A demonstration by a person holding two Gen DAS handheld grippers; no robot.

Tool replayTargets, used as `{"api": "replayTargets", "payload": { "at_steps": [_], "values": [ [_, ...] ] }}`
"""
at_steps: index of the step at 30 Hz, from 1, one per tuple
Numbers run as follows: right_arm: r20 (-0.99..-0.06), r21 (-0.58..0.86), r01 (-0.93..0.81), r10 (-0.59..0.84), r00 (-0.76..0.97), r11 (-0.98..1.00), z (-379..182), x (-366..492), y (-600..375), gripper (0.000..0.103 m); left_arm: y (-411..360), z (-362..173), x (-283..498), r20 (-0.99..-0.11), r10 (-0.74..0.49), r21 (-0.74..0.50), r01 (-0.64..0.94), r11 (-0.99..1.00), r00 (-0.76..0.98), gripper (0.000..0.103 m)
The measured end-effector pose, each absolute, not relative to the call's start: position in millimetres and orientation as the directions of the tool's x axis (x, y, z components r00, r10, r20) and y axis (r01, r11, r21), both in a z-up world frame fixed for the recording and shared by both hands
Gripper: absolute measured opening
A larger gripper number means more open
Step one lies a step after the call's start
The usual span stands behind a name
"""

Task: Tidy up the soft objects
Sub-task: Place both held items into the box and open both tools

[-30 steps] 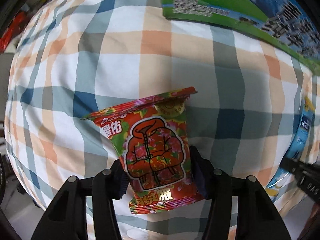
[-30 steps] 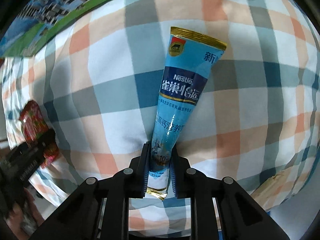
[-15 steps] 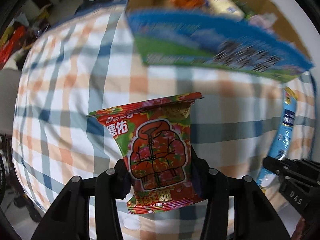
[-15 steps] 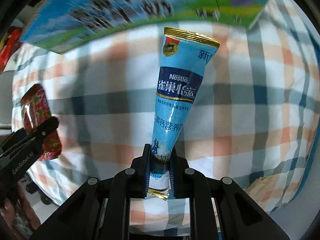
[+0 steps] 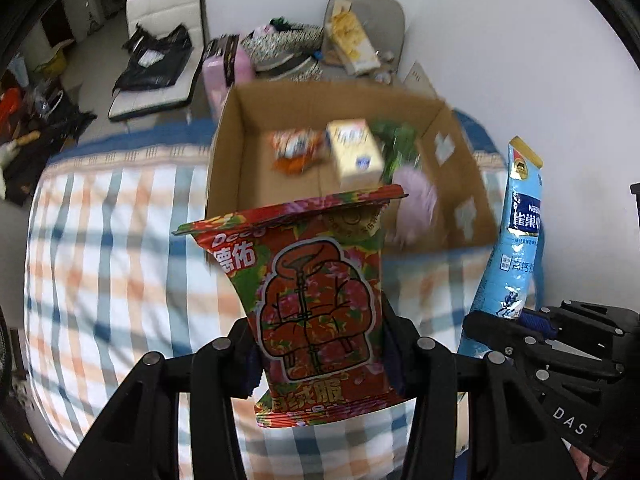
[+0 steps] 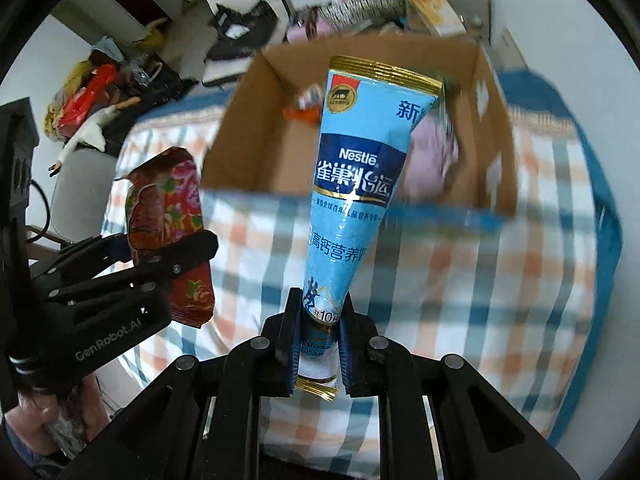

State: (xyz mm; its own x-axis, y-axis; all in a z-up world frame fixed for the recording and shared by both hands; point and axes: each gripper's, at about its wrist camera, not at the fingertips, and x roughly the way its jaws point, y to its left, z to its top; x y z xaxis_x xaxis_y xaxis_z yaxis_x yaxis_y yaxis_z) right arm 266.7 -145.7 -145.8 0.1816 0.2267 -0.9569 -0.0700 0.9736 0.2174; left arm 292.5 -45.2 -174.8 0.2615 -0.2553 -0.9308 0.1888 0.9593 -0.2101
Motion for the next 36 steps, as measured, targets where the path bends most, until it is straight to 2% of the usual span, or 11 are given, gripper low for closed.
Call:
{"api": "replayTargets", "payload": {
  "at_steps": [6, 10, 14, 22, 30, 34, 36],
  "values": [
    [-0.955, 0.209, -0.048, 0.214, 0.203, 0.977, -126, 342, -158, 0.017, -45, -169, 368, -0.942, -0.244, -0.203, 0.188, 0.961, 0.23, 0.044],
    [-0.961, 0.226, 0.006, 0.222, 0.167, 0.974, -151, 384, -160, 0.017, -47, -188, 411, -0.959, -0.246, -0.223, 0.158, 0.962, 0.144, 0.044],
    [-0.962, 0.259, 0.094, 0.247, 0.118, 0.961, -193, 411, -168, 0.017, -43, -232, 442, -0.96, -0.279, -0.279, 0.066, 0.958, 0.005, 0.044],
    [-0.953, 0.3, 0.249, 0.301, 0.033, 0.921, -272, 421, -184, 0.017, -36, -309, 458, -0.928, -0.327, -0.316, -0.086, 0.945, -0.177, 0.044],
    [-0.95, 0.285, 0.257, 0.308, -0.052, 0.923, -317, 430, -182, 0.018, -39, -334, 458, -0.925, -0.299, -0.285, -0.09, 0.954, -0.235, 0.045],
    [-0.954, 0.264, 0.262, 0.291, -0.073, 0.928, -329, 431, -184, 0.024, -41, -330, 458, -0.931, -0.285, -0.271, -0.093, 0.958, -0.229, 0.046],
    [-0.948, 0.274, 0.268, 0.306, -0.086, 0.924, -333, 431, -185, 0.031, -41, -329, 457, -0.927, -0.297, -0.281, -0.104, 0.954, -0.23, 0.054]
  ]
}}
